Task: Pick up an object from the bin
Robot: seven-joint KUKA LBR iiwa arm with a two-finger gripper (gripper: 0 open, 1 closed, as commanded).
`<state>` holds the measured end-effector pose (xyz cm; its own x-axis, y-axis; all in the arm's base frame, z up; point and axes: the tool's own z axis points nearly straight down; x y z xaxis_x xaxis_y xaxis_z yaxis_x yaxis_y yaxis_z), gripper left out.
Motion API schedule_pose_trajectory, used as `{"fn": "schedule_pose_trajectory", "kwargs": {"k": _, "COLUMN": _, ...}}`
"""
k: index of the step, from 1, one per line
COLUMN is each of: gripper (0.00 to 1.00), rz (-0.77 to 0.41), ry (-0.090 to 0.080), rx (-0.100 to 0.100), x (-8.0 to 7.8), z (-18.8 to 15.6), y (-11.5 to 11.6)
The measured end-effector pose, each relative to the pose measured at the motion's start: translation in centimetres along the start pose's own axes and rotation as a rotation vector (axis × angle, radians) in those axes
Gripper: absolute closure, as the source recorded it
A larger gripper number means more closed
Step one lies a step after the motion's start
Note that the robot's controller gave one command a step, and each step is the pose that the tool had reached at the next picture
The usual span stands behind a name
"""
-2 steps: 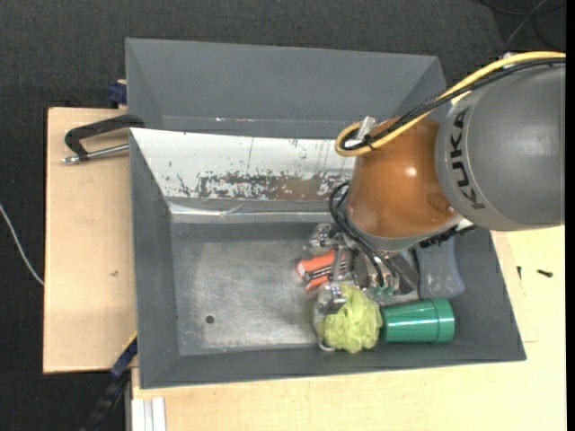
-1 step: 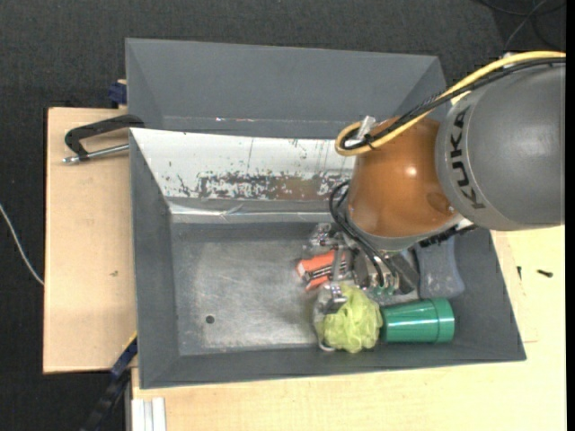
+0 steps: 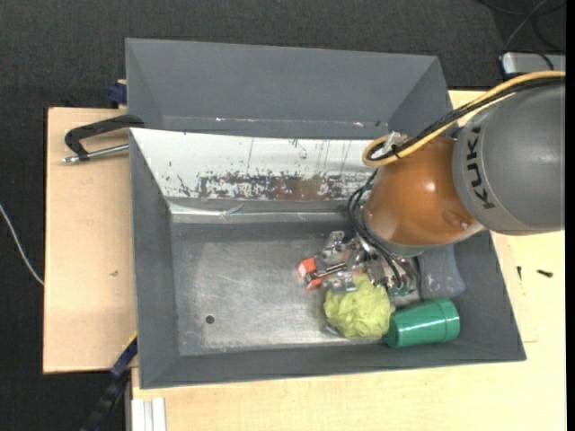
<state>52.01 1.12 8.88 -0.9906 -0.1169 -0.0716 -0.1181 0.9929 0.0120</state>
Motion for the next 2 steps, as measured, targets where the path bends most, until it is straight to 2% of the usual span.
{"fn": "schedule_pose_trajectory", "kwargs": {"k": 2, "gripper": 1.0, "rz": 0.004, "ry": 0.017, "rx": 0.008, "x": 0.43, "z": -0.25, "y": 0.09}}
